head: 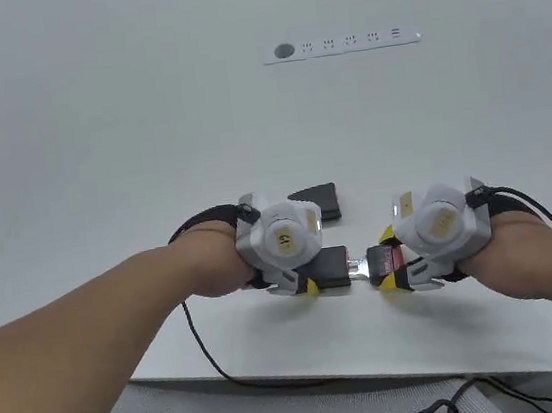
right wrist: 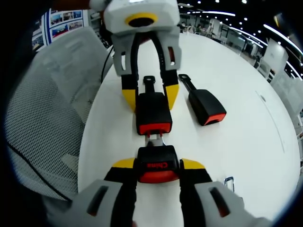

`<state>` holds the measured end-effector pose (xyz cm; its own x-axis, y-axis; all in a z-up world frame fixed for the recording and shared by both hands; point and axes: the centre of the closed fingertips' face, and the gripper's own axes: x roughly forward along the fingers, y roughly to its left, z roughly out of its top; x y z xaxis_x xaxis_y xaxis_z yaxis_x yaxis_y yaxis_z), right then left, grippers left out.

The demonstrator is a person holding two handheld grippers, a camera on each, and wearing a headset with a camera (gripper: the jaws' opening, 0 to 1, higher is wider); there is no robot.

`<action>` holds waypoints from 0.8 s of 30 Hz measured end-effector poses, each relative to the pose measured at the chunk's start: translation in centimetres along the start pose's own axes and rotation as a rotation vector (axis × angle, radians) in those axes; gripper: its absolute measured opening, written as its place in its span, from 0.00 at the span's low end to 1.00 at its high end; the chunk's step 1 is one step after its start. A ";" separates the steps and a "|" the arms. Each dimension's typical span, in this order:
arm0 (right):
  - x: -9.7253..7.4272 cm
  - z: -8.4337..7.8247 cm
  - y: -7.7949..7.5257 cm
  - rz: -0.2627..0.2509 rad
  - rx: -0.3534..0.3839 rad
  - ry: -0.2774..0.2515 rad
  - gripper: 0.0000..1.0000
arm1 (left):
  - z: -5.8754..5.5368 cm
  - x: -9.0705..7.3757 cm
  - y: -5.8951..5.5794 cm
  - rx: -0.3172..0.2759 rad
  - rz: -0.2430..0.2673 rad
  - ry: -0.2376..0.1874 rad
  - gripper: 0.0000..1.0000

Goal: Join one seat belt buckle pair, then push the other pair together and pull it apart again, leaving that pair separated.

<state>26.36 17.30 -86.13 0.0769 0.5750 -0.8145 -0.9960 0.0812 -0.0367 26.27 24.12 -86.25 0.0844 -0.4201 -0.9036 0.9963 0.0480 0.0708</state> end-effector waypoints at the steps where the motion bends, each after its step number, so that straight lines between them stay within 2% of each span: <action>1: 0.0 0.1 0.0 -0.001 0.006 0.004 0.33 | 0.0 0.0 0.0 0.001 -0.001 0.000 0.32; 8: 0.2 0.5 0.0 -0.004 0.011 0.012 0.33 | 0.0 0.0 0.0 -0.003 -0.001 -0.004 0.32; 21: 0.9 1.8 0.3 -0.001 0.010 -0.013 0.31 | 0.1 0.0 -0.1 0.009 -0.005 0.004 0.31; 22: 0.8 1.8 0.0 -0.024 -0.011 -0.007 0.31 | 0.0 -0.1 0.0 -0.001 -0.002 0.009 0.31; 23: 0.8 1.7 0.4 -0.005 0.017 -0.002 0.31 | 0.0 -0.1 0.0 0.006 -0.004 0.007 0.31; 24: 0.8 1.8 0.3 -0.007 0.010 -0.009 0.31 | 0.0 -0.1 0.0 0.000 -0.002 0.003 0.31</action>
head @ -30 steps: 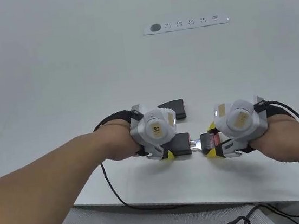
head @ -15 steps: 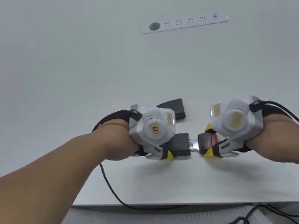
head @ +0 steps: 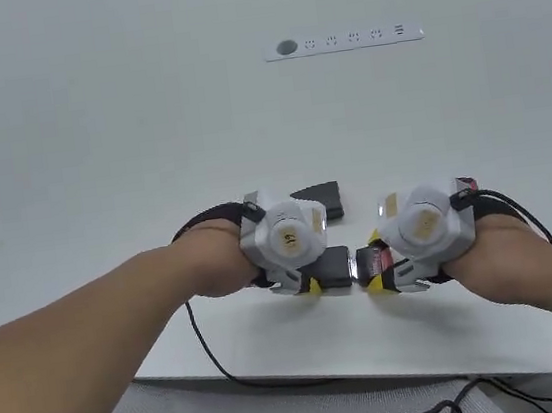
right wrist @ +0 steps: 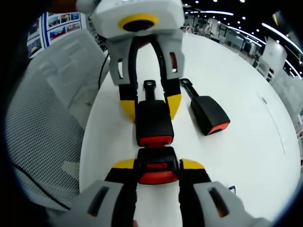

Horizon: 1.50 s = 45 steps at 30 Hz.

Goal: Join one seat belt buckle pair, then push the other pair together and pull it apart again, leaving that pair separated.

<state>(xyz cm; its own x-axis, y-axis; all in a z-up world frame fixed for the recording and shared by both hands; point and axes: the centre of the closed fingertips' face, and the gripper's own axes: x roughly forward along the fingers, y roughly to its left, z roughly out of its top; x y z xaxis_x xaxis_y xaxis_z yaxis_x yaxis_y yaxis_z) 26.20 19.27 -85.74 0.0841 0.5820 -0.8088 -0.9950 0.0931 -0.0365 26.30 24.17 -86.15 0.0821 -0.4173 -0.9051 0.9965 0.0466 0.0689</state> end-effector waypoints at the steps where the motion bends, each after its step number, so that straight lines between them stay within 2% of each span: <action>1: 0.1 0.0 -0.1 0.000 0.001 -0.002 0.31 | 0.0 0.0 0.0 -0.003 0.001 -0.004 0.31; 6: 0.1 -0.1 -0.1 -0.002 -0.005 0.003 0.32 | 0.0 -0.1 0.2 -0.005 -0.004 -0.016 0.32; 13: 0.1 -0.5 -0.1 0.019 -0.016 0.021 0.32 | -0.2 -0.3 0.2 -0.018 0.004 -0.067 0.31; 15: 0.1 -0.6 -0.1 0.023 -0.017 0.024 0.32 | -0.2 -0.3 0.3 -0.022 0.005 -0.070 0.31; 26: 0.1 -0.5 -0.1 0.025 -0.026 0.025 0.32 | -0.3 -0.2 0.3 -0.010 0.006 -0.052 0.31; 42: 0.1 -0.4 -0.2 0.028 -0.014 0.001 0.34 | -0.4 0.0 0.2 -0.030 -0.018 -0.025 0.34; 45: 0.1 -0.4 -0.3 0.029 0.016 -0.010 0.35 | -0.4 0.0 0.3 -0.036 -0.020 -0.022 0.34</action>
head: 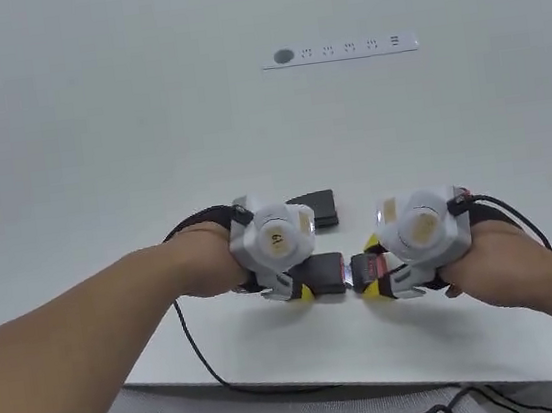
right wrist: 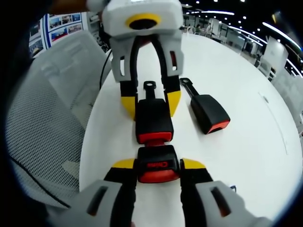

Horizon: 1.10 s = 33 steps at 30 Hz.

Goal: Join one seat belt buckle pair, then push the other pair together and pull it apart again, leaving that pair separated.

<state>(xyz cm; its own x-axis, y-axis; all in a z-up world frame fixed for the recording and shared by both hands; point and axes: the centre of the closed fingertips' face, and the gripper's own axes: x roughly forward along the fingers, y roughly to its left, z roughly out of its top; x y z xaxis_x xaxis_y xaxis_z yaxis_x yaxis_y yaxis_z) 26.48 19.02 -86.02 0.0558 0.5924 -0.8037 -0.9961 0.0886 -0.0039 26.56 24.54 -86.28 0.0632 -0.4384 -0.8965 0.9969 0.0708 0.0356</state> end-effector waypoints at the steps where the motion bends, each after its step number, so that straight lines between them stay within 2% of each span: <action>1: 0.0 0.1 0.0 0.007 0.019 -0.007 0.35 | 0.0 0.0 0.0 0.001 0.003 0.002 0.34; 9: -0.5 0.6 0.1 0.010 0.023 -0.001 0.35 | 0.0 -0.6 0.1 0.006 0.030 0.020 0.33; 10: -0.8 1.0 0.1 0.012 0.027 -0.018 0.34 | 0.1 -0.7 0.1 0.005 0.033 0.019 0.33; 13: -1.4 1.8 0.2 0.014 0.023 -0.035 0.32 | 0.6 -1.7 0.2 -0.007 0.043 -0.005 0.33; 19: -2.6 3.0 -0.6 0.002 0.001 -0.059 0.32 | 1.6 -2.9 0.6 -0.020 0.054 -0.026 0.34; 24: -3.3 2.8 -1.4 -0.014 -0.015 -0.052 0.32 | 2.5 -4.0 2.3 -0.027 0.098 -0.045 0.34; 28: -3.8 2.0 -2.3 -0.025 -0.020 -0.036 0.32 | 3.0 -4.4 4.1 -0.032 0.138 -0.060 0.36; 31: -4.5 1.2 -3.6 -0.044 -0.010 -0.030 0.32 | 3.4 -4.6 5.0 -0.031 0.145 -0.083 0.36; 33: -4.7 0.7 -4.2 -0.050 -0.008 -0.022 0.32 | 3.3 -4.7 5.7 -0.049 0.150 -0.083 0.36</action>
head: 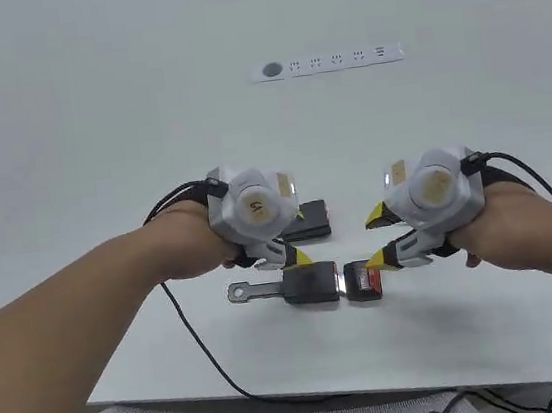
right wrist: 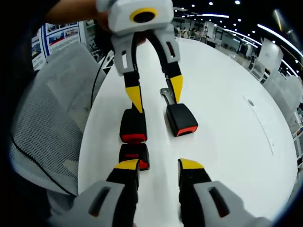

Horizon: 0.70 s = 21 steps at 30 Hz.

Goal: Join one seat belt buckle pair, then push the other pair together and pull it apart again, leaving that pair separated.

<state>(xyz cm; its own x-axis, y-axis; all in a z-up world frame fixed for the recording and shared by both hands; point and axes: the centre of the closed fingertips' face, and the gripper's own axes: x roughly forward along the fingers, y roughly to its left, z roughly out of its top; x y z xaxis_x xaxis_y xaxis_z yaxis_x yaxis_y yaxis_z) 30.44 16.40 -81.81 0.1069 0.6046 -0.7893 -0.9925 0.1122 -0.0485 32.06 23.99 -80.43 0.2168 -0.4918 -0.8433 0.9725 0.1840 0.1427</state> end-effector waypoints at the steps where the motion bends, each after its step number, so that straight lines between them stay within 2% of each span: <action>1: -0.2 -0.4 -0.4 -0.005 -0.001 0.008 0.32 | -0.1 0.1 0.4 0.002 0.005 0.001 0.36; 6: -0.9 -1.8 -2.1 -0.022 0.003 0.028 0.32 | -0.2 0.6 1.4 0.001 0.009 0.007 0.38; 11: -1.7 -4.0 -3.7 -0.041 0.015 0.064 0.32 | -1.1 1.4 2.7 -0.009 0.013 0.037 0.38; 13: -1.9 -4.6 -3.7 -0.048 0.020 0.077 0.32 | -1.2 1.5 2.8 -0.011 0.008 0.042 0.38; 15: -2.3 -5.6 -4.6 -0.055 0.030 0.091 0.32 | -1.3 1.8 3.0 -0.012 0.004 0.048 0.38; 16: -2.4 -6.1 -5.0 -0.060 0.036 0.101 0.32 | -1.5 1.9 3.1 0.014 0.010 0.063 0.37; 17: -2.5 -6.4 -5.1 -0.061 0.036 0.107 0.32 | -1.8 2.0 3.2 0.065 0.008 0.089 0.37; 18: -2.5 -6.8 -5.3 -0.064 0.034 0.115 0.32 | -1.7 2.2 2.9 0.055 -0.001 0.085 0.37; 21: -2.6 -7.3 -5.5 -0.061 0.041 0.123 0.32 | -1.7 2.4 3.3 0.034 -0.004 0.071 0.37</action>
<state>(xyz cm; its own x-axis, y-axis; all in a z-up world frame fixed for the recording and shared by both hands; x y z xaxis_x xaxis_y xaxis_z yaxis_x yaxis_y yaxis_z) 35.19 8.41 -83.96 0.1562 0.4951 -0.8547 -0.9809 0.1797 -0.0752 35.61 24.86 -82.83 0.2080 -0.4310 -0.8781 0.9758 0.1530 0.1560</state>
